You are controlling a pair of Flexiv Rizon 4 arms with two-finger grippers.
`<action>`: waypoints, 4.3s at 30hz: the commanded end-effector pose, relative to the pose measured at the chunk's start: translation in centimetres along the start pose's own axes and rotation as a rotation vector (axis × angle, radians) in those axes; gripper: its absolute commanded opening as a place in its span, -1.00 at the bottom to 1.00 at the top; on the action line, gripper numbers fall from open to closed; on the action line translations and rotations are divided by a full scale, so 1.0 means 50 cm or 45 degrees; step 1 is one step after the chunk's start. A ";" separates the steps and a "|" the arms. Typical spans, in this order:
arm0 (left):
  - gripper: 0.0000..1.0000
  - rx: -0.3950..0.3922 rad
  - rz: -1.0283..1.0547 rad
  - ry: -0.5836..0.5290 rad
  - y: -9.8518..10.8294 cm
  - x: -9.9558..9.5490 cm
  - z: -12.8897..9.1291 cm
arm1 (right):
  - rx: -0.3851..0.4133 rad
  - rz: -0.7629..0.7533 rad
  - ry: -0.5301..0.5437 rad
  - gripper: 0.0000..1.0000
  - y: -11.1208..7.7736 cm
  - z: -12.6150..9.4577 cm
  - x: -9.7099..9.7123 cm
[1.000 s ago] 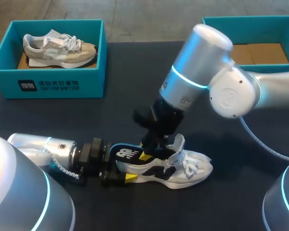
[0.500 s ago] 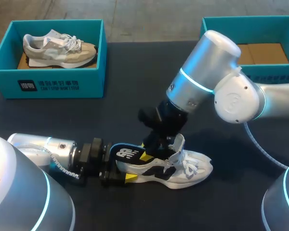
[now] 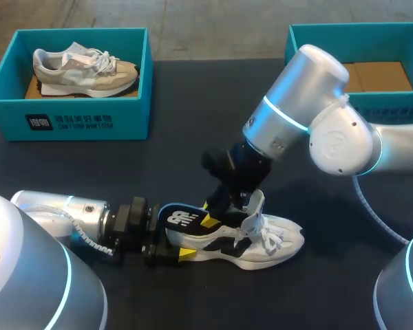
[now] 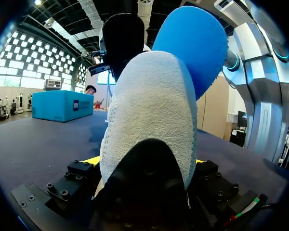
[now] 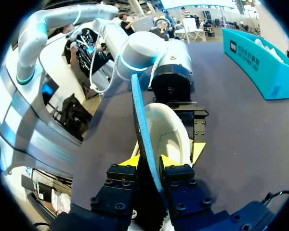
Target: Take the shoe out of the shoebox, open the shoe tongue, remove and reinsert the insole, then place the shoe into the shoebox
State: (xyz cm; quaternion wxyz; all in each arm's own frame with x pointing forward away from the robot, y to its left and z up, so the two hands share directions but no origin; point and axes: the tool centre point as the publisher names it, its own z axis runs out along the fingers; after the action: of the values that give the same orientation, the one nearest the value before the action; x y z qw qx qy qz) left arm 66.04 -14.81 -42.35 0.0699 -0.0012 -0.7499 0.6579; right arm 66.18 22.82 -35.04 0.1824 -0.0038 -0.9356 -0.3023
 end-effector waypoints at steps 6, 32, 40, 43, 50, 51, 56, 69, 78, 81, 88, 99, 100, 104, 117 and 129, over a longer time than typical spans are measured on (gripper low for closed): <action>-1.00 -0.002 -0.001 -0.003 0.009 0.002 0.002 | -0.004 0.020 0.028 -0.57 -0.002 0.011 0.002; -1.00 -0.002 -0.001 -0.003 0.009 0.002 0.002 | 0.042 -0.047 0.018 -1.00 0.048 -0.059 0.008; -1.00 -0.002 -0.001 -0.003 0.009 0.002 0.002 | 0.020 -0.192 0.033 -1.00 0.089 -0.087 -0.001; -1.00 -0.002 -0.001 -0.003 0.009 0.002 0.002 | 0.020 -0.192 0.033 -1.00 0.089 -0.087 -0.001; -1.00 -0.002 -0.001 -0.003 0.009 0.002 0.002 | 0.020 -0.192 0.033 -1.00 0.089 -0.087 -0.001; -1.00 -0.002 -0.001 -0.003 0.009 0.002 0.002 | 0.020 -0.192 0.033 -1.00 0.089 -0.087 -0.001; -1.00 -0.002 -0.001 -0.003 0.009 0.002 0.002 | -0.025 -0.159 0.043 -1.00 0.100 -0.073 -0.016; -1.00 -0.002 -0.001 -0.003 0.009 0.002 0.002 | -0.245 -0.124 0.003 -1.00 0.205 -0.191 -0.012; -1.00 -0.002 -0.001 -0.003 0.009 0.002 0.002 | -0.374 -0.103 0.040 -1.00 0.209 -0.260 0.016; -1.00 -0.002 -0.001 -0.003 0.009 0.002 0.002 | -0.374 -0.103 0.040 -1.00 0.209 -0.260 0.016; -1.00 -0.002 -0.001 -0.003 0.009 0.002 0.002 | -0.374 -0.103 0.040 -1.00 0.209 -0.260 0.016; -1.00 -0.002 -0.001 -0.003 0.009 0.002 0.002 | -0.373 0.011 -0.019 -1.00 0.260 -0.396 0.041; -1.00 -0.002 -0.001 -0.003 0.009 0.002 0.002 | -0.372 0.018 -0.017 -1.00 0.262 -0.407 0.045; -1.00 -0.002 -0.001 -0.003 0.009 0.002 0.002 | -0.466 0.083 0.018 -1.00 0.258 -0.450 0.062; -1.00 -0.002 -0.001 -0.003 0.009 0.002 0.002 | -0.857 0.124 0.144 -1.00 0.234 -0.491 0.085; -1.00 -0.002 -0.001 -0.003 0.009 0.002 0.002 | -0.975 0.153 0.044 -1.00 0.209 -0.544 0.125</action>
State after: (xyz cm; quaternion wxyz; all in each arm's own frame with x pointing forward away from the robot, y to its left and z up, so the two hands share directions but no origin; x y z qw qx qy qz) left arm 66.04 -14.81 -42.35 0.0699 -0.0011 -0.7499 0.6579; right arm 72.98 17.46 -7.41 0.2249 -0.0968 -0.7599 -0.6021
